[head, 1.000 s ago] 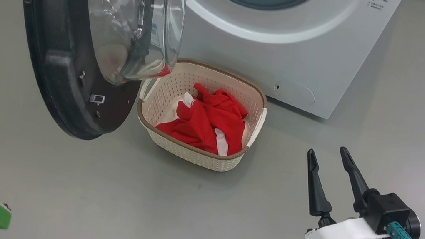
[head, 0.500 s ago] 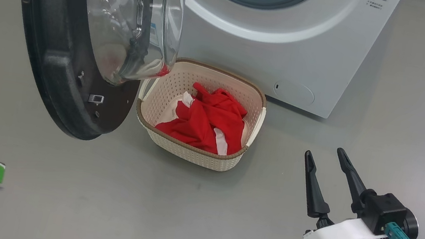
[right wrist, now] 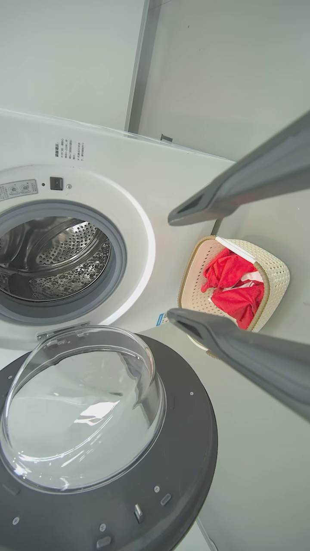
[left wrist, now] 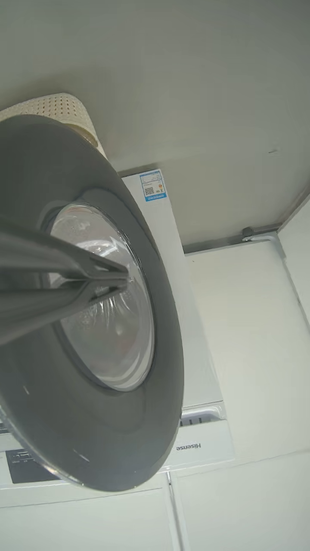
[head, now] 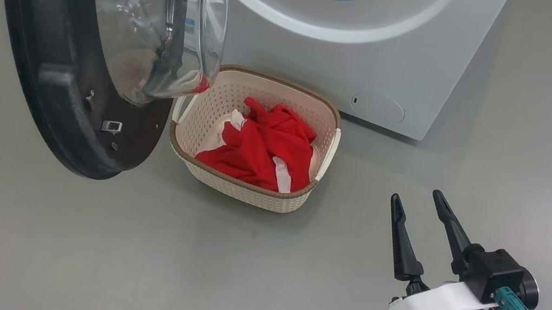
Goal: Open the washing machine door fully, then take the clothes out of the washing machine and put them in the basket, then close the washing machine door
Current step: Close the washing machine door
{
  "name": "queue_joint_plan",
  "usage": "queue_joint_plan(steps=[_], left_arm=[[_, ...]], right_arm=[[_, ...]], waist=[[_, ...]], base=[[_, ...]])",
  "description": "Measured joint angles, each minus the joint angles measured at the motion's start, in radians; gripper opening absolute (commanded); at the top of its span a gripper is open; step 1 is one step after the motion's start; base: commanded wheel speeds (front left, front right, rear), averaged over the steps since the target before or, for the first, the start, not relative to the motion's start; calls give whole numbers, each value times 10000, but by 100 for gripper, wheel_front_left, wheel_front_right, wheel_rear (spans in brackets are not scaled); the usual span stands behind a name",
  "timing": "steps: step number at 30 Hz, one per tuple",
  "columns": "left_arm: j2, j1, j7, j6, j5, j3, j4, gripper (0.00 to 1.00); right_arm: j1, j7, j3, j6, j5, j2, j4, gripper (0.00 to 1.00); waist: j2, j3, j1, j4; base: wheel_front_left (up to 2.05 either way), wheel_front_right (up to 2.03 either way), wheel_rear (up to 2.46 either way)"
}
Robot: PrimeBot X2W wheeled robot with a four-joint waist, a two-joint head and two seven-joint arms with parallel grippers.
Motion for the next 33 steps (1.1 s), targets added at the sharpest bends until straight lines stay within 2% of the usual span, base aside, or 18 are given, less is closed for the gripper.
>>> queue_joint_plan(steps=[4,11,19,29,33], left_arm=[[33,-317,685,742,-558,347,238,0],[94,-453,1875,755,-1244,389,541,0],[272,-453,3216,748,-1586,-247,596,0],[203,-283,4038,746,-1858,-562,876,0],[8,-223,4332,746,-2094,-658,859,0]], right_arm=[[-103,0,15,31,2,12,2,100],[-188,0,17,46,2,35,63,100],[-185,-4,-65,44,2,33,98,100],[-185,-33,-73,42,4,38,127,100],[-185,-33,-73,42,4,38,153,100]], waist=[[0,81,0,-128],[0,130,0,-389],[0,93,0,-526],[0,13,0,-595],[0,-26,0,-634]], base=[[0,0,0],[0,0,0],[0,0,0],[0,0,0],[0,0,0]])
